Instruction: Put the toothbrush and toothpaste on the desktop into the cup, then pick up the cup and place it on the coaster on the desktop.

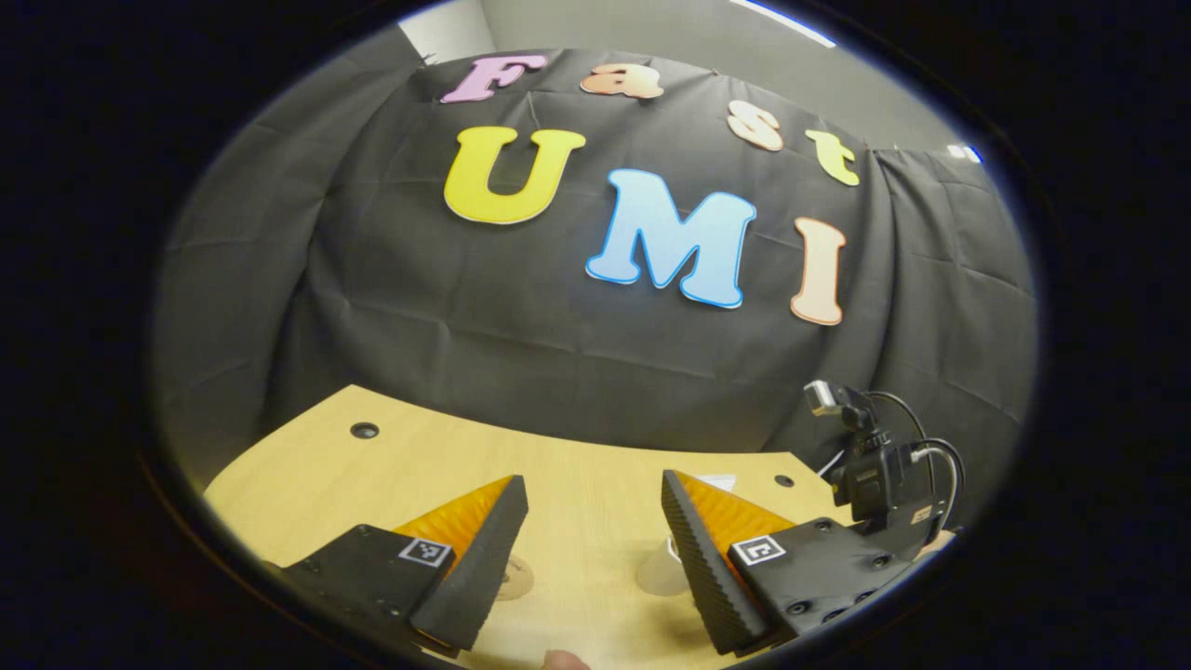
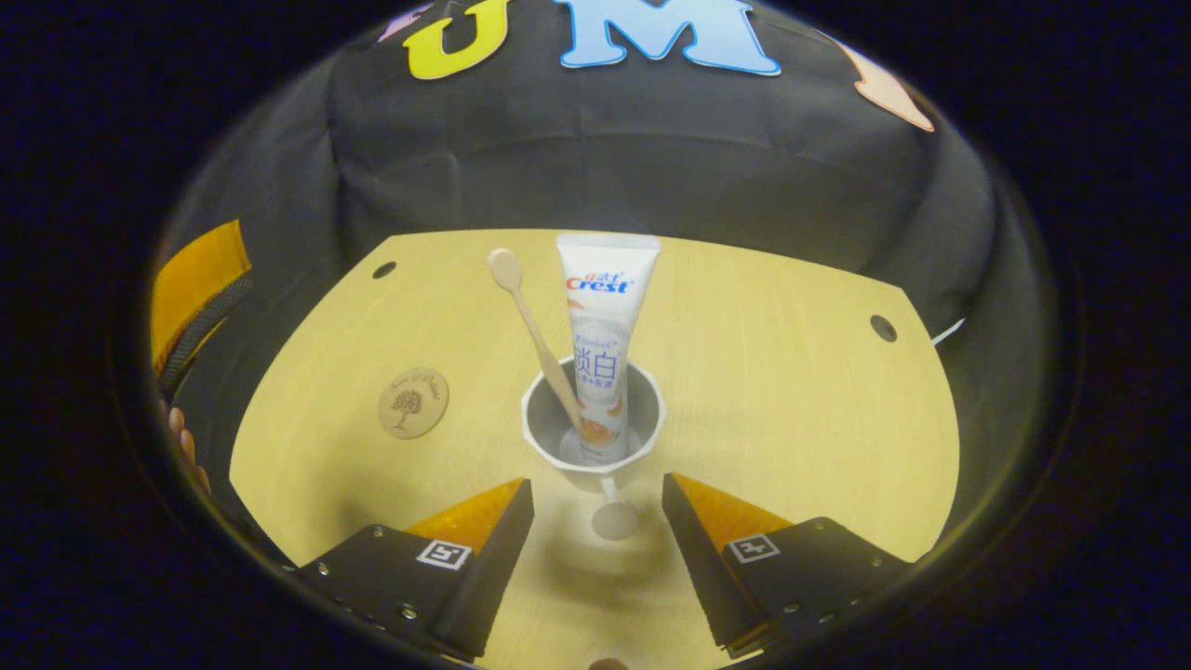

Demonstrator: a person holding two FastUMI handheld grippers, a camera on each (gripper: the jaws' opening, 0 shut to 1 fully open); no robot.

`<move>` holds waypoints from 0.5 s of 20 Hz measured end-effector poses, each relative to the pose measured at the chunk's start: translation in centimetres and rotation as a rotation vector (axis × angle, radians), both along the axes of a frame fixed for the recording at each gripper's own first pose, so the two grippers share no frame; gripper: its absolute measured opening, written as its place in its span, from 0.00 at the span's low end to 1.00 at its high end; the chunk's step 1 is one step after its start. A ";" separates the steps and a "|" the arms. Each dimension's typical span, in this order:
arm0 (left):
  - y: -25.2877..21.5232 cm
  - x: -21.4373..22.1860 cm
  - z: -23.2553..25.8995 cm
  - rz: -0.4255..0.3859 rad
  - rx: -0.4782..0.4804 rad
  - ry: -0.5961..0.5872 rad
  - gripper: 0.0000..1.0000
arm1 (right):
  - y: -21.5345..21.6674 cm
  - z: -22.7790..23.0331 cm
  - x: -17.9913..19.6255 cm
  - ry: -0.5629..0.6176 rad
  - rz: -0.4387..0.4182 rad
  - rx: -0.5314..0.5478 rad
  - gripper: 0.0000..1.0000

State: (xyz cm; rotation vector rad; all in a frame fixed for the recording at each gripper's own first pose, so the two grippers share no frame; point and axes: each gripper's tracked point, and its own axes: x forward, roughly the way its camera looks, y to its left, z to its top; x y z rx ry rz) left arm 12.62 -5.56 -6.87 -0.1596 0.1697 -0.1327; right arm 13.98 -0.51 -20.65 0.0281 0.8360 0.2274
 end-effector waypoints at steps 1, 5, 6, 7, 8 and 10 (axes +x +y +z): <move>0.3 -0.1 -0.1 0.005 0.000 0.003 0.93 | 0.1 -0.7 0.2 0.014 0.005 -0.011 0.84; 0.8 -0.3 -0.4 0.010 -0.002 0.015 0.93 | 0.2 -2.1 0.2 0.086 0.037 -0.053 0.84; 0.9 -0.5 -0.4 0.014 -0.003 0.017 0.94 | 0.3 -2.4 0.3 0.104 0.046 -0.065 0.84; 1.1 -0.5 -0.6 0.016 -0.005 0.022 0.94 | 0.3 -2.7 0.3 0.117 0.053 -0.076 0.84; 1.3 -0.5 -0.7 0.020 -0.008 0.025 0.94 | 0.3 -3.0 0.3 0.131 0.063 -0.086 0.84; 1.8 -0.7 -1.0 0.033 -0.016 0.033 0.94 | 0.4 -3.5 0.0 0.170 0.080 -0.105 0.83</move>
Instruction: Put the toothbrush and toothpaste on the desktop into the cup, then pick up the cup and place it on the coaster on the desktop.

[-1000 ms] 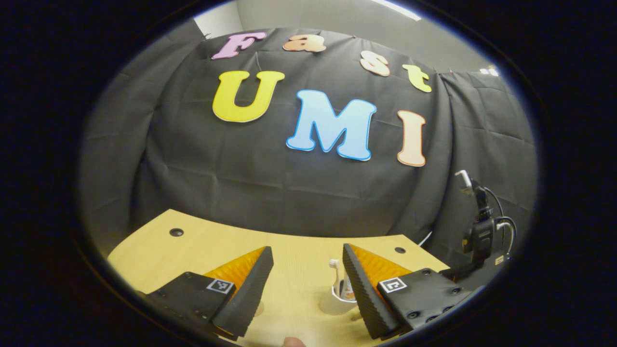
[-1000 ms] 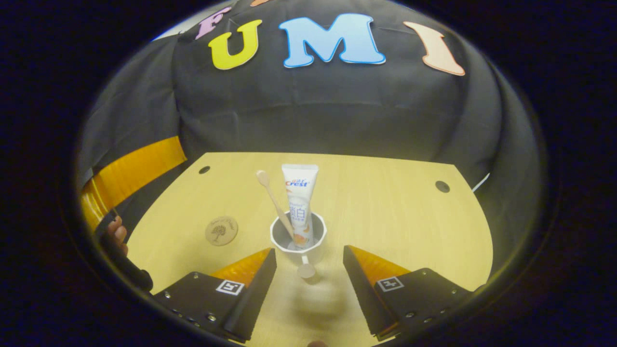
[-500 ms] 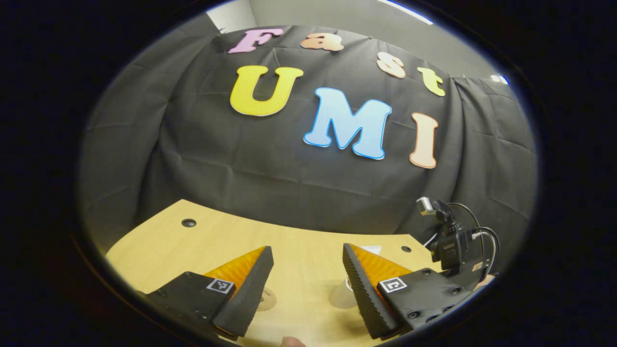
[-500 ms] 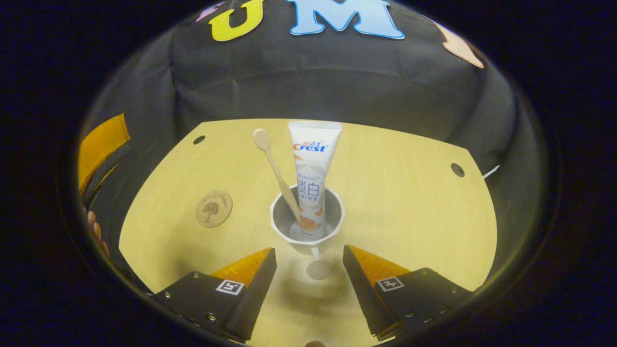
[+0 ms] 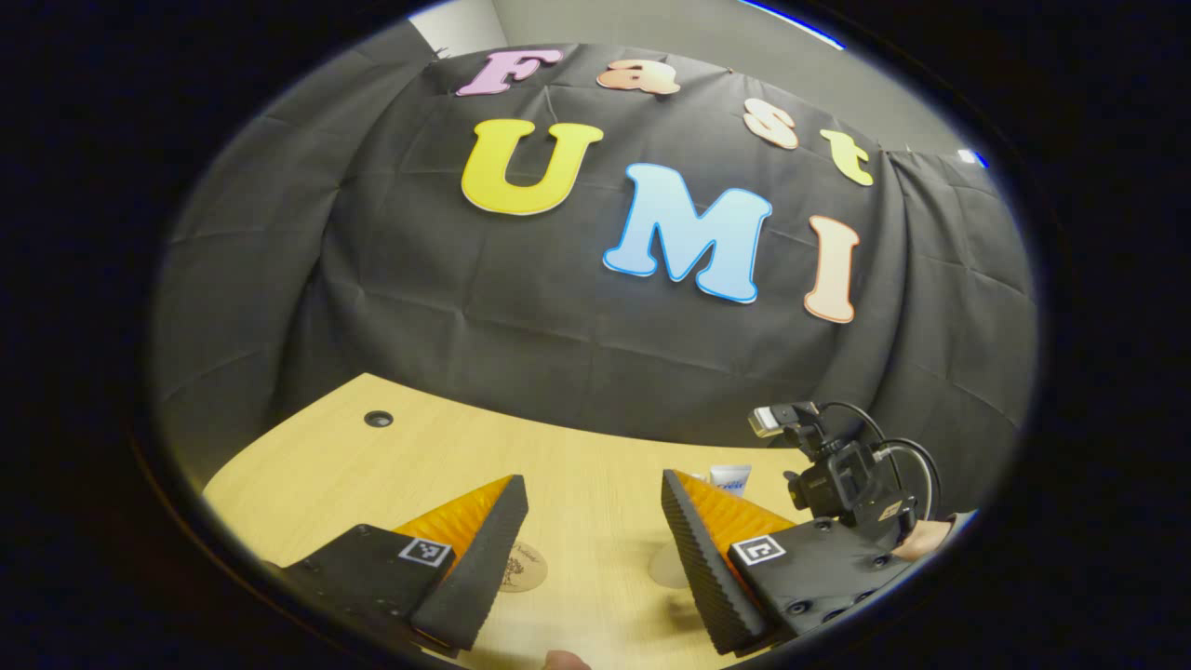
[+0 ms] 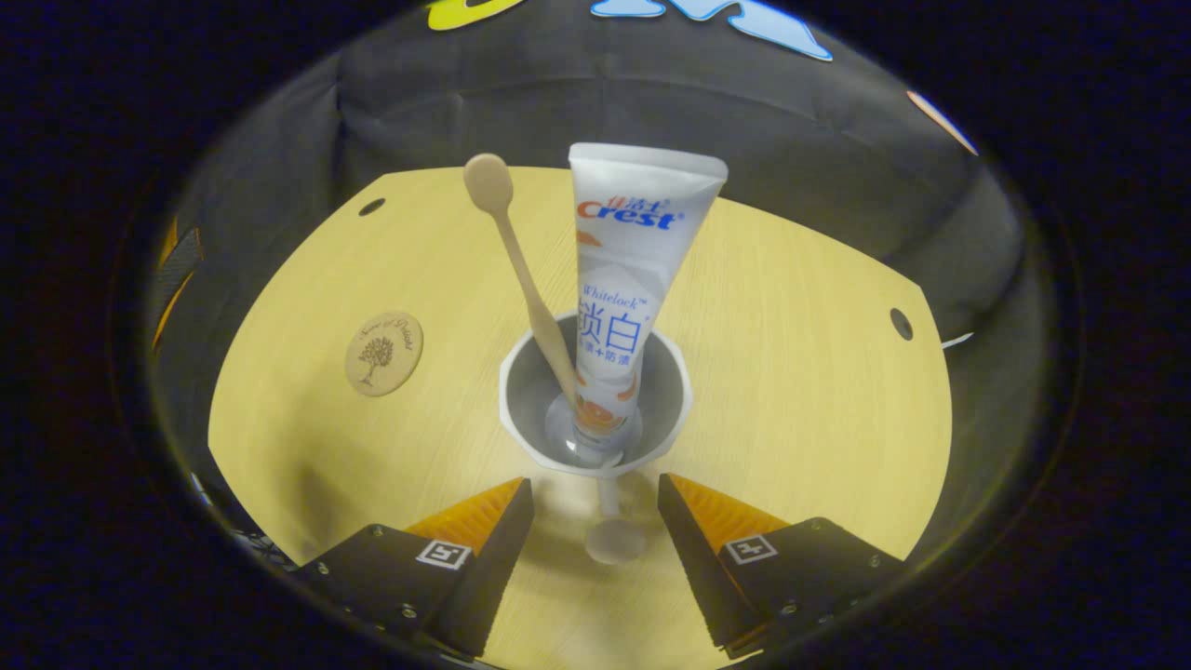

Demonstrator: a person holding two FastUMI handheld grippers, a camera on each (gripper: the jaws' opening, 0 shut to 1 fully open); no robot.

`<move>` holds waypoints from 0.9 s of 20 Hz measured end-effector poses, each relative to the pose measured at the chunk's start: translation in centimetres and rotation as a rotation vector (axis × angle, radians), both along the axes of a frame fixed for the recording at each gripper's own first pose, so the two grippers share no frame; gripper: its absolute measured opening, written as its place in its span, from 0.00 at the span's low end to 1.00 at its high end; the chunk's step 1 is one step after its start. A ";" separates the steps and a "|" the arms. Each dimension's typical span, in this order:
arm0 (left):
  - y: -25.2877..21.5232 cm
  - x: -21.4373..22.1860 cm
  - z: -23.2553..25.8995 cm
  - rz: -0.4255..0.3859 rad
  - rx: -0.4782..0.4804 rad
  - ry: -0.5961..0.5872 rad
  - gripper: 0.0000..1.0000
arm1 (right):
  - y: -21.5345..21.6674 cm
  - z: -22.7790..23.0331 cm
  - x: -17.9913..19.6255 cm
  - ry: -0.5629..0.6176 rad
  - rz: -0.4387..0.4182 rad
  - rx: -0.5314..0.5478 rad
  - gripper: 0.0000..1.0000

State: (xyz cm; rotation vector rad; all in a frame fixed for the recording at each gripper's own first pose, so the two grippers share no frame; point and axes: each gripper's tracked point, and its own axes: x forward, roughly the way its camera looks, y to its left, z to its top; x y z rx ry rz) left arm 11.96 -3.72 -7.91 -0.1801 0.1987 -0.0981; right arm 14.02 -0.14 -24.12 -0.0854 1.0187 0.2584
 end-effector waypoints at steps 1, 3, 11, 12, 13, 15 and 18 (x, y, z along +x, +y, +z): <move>0.3 -0.1 -0.1 0.006 -0.005 0.005 0.94 | 0.1 -0.5 -0.1 0.018 0.008 -0.007 0.83; 0.8 -0.2 -0.4 0.017 -0.014 0.014 0.94 | 0.1 -1.2 0.0 0.042 0.022 -0.024 0.83; 2.4 -0.5 -0.9 0.061 -0.031 0.025 0.94 | 0.7 -1.8 0.7 0.072 0.041 -0.027 0.74; 2.5 -0.6 -0.9 0.065 -0.033 0.026 0.94 | 0.7 -1.9 0.7 0.077 0.044 -0.028 0.69; 2.5 -0.6 -0.9 0.066 -0.035 0.026 0.94 | 0.8 -2.0 0.8 0.081 0.049 -0.022 0.69; 2.7 -0.7 -1.1 0.072 -0.037 0.028 0.94 | 0.6 -2.2 0.9 0.093 0.034 -0.021 0.61; 3.2 -0.9 -1.1 0.082 -0.039 0.030 0.94 | 0.2 -2.0 0.7 0.107 0.019 -0.008 0.34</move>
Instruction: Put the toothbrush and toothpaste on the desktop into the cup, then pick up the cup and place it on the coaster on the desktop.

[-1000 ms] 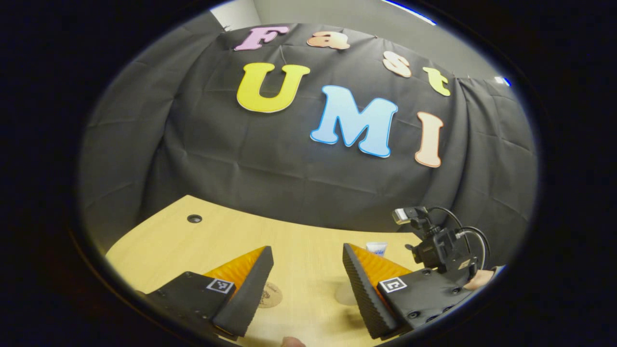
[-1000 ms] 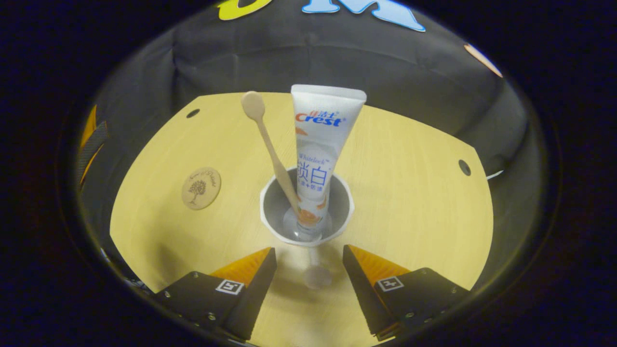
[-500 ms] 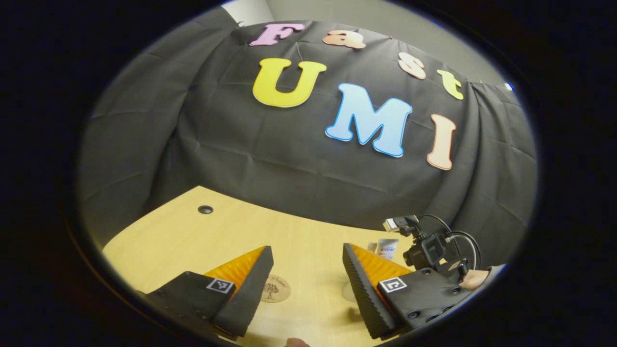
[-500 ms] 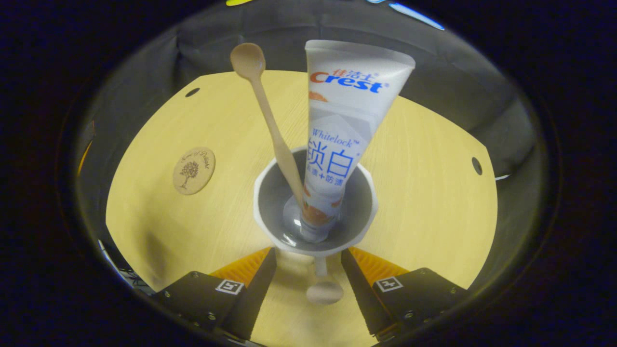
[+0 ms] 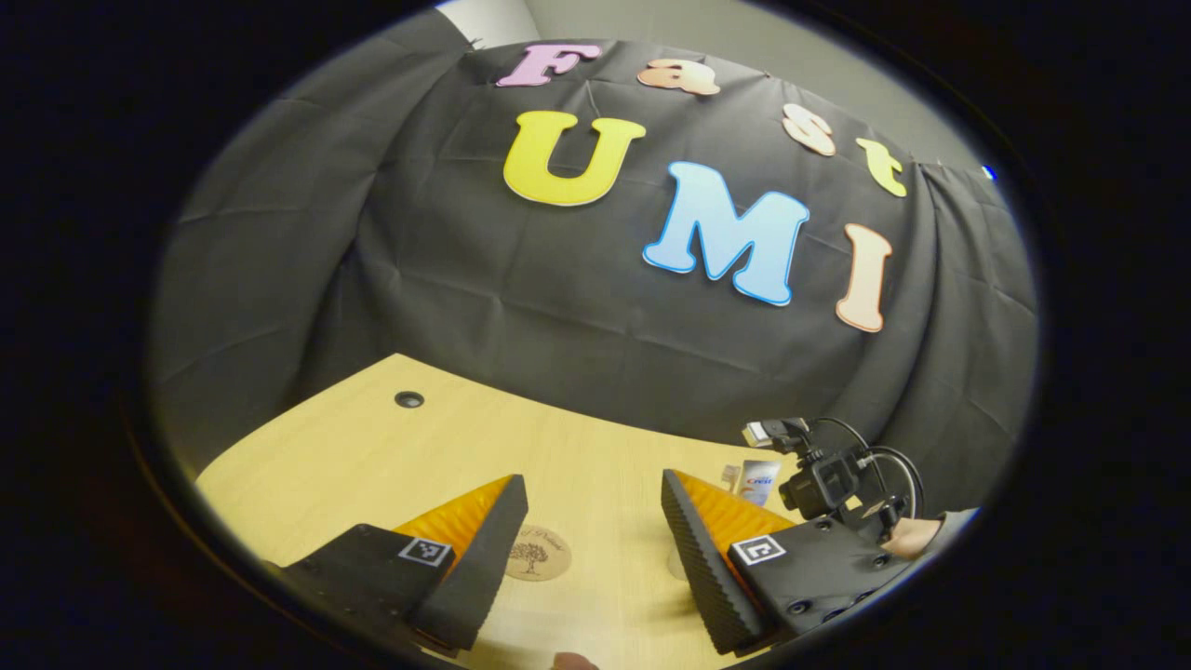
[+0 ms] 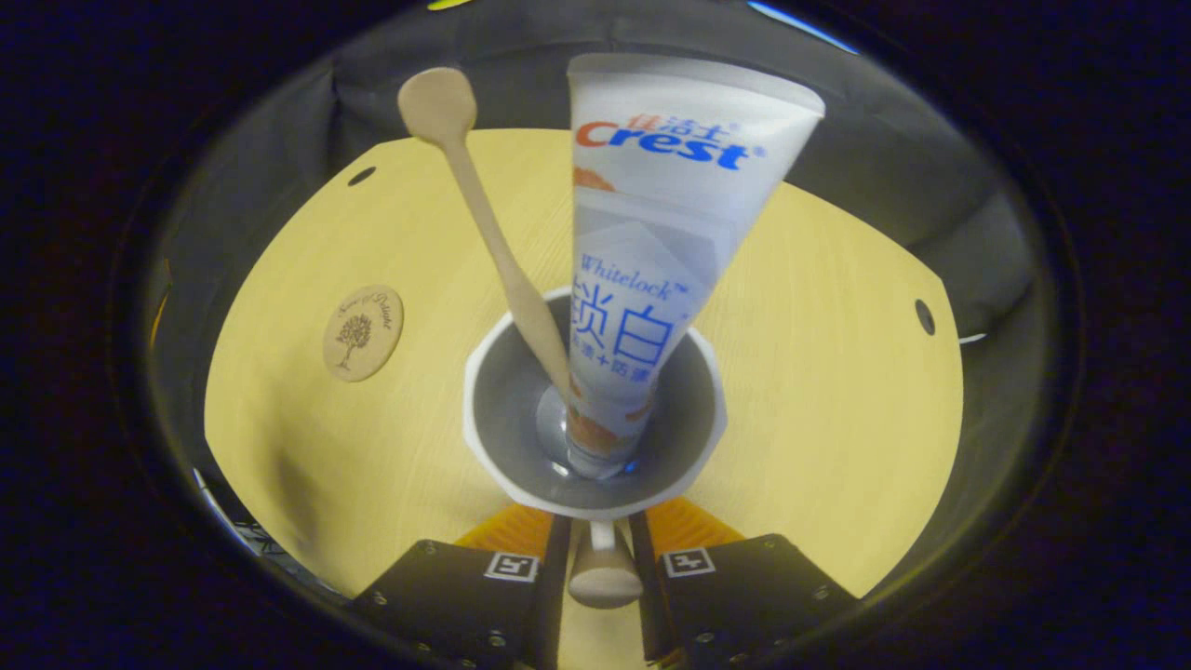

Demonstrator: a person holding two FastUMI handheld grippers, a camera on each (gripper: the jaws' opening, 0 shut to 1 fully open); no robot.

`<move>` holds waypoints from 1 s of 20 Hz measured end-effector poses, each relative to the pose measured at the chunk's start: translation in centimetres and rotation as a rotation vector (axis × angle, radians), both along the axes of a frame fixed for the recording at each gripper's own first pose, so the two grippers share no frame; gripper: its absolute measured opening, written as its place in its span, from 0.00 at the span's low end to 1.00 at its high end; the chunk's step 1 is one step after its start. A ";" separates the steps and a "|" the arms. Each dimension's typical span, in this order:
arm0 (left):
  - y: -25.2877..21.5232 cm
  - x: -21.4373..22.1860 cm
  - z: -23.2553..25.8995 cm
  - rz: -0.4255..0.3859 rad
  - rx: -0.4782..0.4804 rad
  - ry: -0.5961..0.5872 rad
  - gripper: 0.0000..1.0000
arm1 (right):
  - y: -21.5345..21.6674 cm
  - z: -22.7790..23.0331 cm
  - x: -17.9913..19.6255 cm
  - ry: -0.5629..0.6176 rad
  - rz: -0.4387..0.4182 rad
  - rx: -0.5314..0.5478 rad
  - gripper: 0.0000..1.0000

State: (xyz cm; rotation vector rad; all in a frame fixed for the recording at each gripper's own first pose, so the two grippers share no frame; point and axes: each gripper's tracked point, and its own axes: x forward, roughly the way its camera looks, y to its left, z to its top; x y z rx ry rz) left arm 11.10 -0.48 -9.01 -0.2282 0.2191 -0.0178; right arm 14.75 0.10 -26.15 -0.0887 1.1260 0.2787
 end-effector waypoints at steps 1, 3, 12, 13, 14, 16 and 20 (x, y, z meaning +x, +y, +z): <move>0.1 0.1 -0.1 0.005 -0.002 0.000 0.94 | 0.0 0.1 0.1 -0.001 0.005 0.004 0.30; 0.5 -0.1 -0.2 0.015 -0.007 0.003 0.94 | -0.1 -0.2 0.2 -0.004 -0.001 0.000 0.27; 2.9 -1.3 0.0 0.055 -0.006 0.004 0.94 | 0.2 1.3 0.6 -0.054 0.016 -0.015 0.25; 3.2 -1.6 -0.1 0.059 -0.008 0.006 0.94 | 0.6 1.9 0.4 -0.053 0.021 -0.007 0.25; 3.6 -1.9 0.0 0.061 -0.010 0.006 0.94 | 1.2 2.4 0.3 -0.056 0.024 0.001 0.25; 4.5 -2.2 -0.1 0.070 -0.012 0.007 0.94 | 2.5 2.0 0.3 -0.058 0.035 0.001 0.25; 7.1 -3.8 0.0 0.101 -0.016 0.006 0.94 | 5.5 2.8 0.0 -0.056 0.060 0.025 0.24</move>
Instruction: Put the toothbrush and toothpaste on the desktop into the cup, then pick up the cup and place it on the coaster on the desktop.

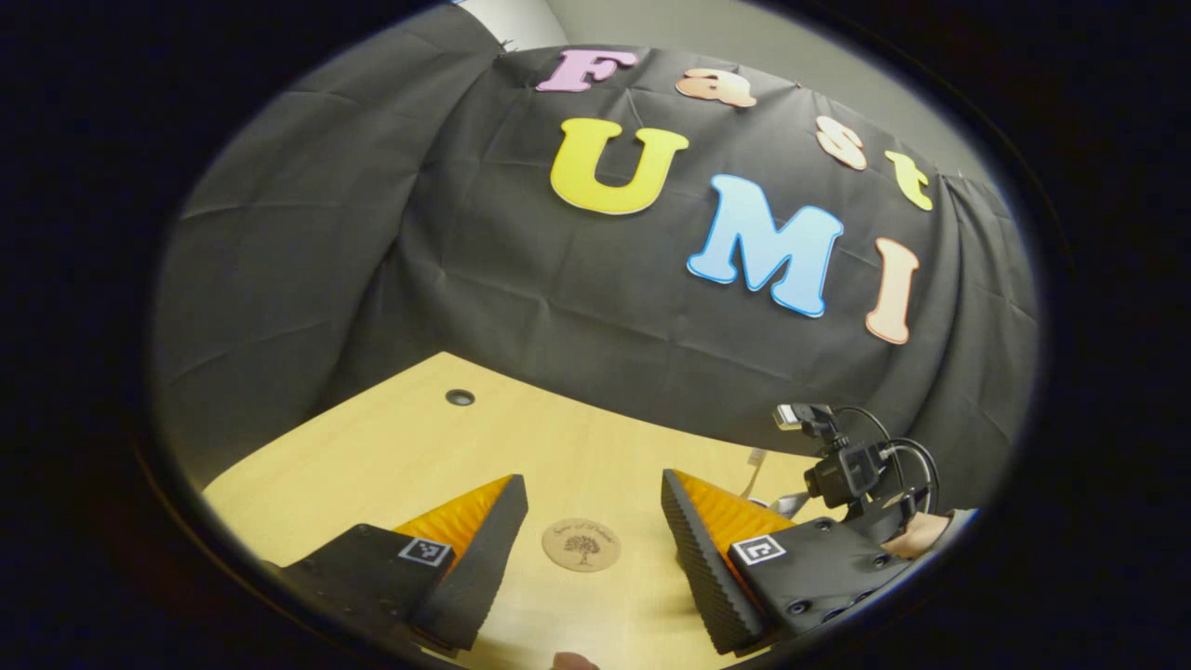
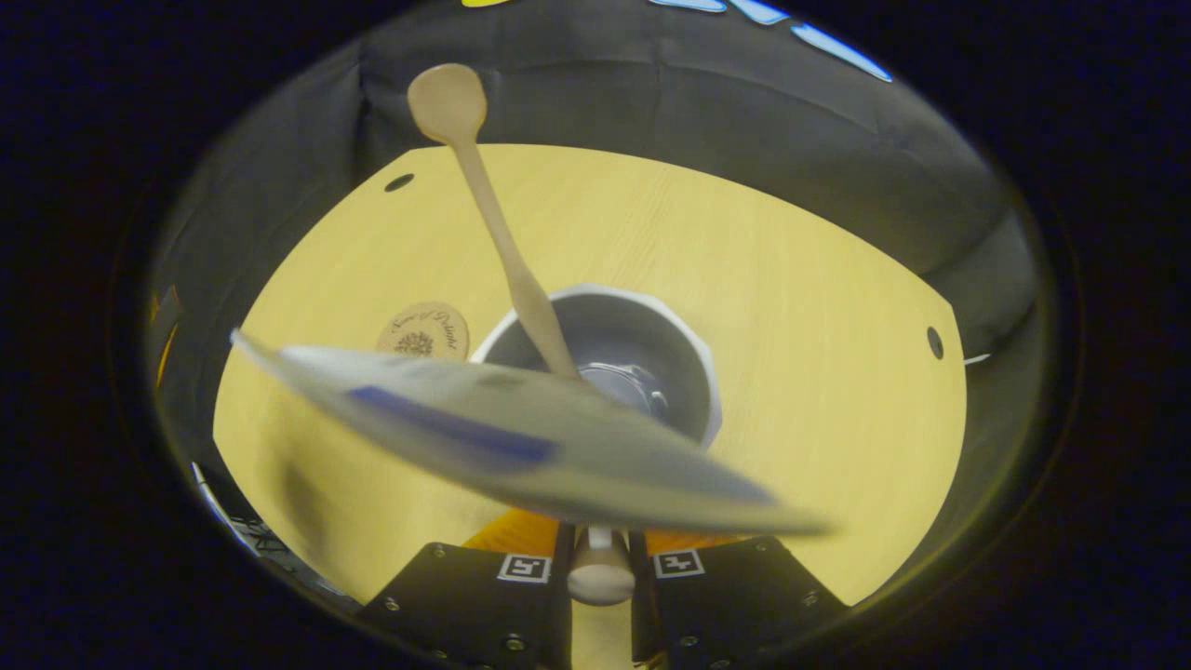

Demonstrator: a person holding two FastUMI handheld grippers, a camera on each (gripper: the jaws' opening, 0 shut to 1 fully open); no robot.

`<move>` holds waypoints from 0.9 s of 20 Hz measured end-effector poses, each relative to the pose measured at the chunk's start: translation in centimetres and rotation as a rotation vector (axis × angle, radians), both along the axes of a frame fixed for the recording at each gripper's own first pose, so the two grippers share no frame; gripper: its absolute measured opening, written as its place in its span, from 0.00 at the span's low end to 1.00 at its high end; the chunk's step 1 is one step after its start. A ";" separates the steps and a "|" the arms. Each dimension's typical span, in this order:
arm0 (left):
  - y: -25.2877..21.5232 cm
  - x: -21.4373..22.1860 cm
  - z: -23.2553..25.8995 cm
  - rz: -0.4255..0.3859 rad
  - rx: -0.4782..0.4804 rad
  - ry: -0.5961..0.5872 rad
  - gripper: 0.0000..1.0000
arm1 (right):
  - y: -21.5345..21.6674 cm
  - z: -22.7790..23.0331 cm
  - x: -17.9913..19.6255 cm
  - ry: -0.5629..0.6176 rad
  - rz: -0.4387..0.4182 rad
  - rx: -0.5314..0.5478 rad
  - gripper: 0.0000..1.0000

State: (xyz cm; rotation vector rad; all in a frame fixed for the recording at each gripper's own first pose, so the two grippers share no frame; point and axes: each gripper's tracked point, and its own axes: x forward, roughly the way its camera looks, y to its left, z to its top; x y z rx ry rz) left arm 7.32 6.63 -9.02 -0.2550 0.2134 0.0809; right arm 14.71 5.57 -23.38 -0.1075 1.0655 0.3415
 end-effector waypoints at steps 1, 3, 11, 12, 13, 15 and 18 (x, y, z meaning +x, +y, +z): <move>0.7 -0.4 -0.1 0.009 -0.005 0.002 0.94 | 0.6 0.3 0.0 -0.002 0.009 0.001 0.24; 2.2 -1.4 -0.2 0.029 -0.012 0.003 0.94 | 2.1 0.8 0.2 -0.005 0.022 0.005 0.29; 7.9 -4.0 -0.1 0.095 -0.006 0.001 0.94 | 8.7 1.7 0.7 0.004 0.082 0.033 0.29; 8.4 -4.2 0.0 0.100 -0.006 0.001 0.94 | 9.5 1.7 0.7 0.006 0.088 0.034 0.24; 8.8 -4.4 0.1 0.105 -0.007 0.002 0.94 | 10.2 1.7 0.9 0.008 0.093 0.034 0.25; 9.9 -4.6 0.0 0.116 -0.006 0.002 0.94 | 11.2 1.5 1.3 0.012 0.103 0.028 0.25; 11.0 -4.9 0.0 0.128 -0.010 0.001 0.94 | 12.5 1.4 1.7 0.015 0.116 0.024 0.24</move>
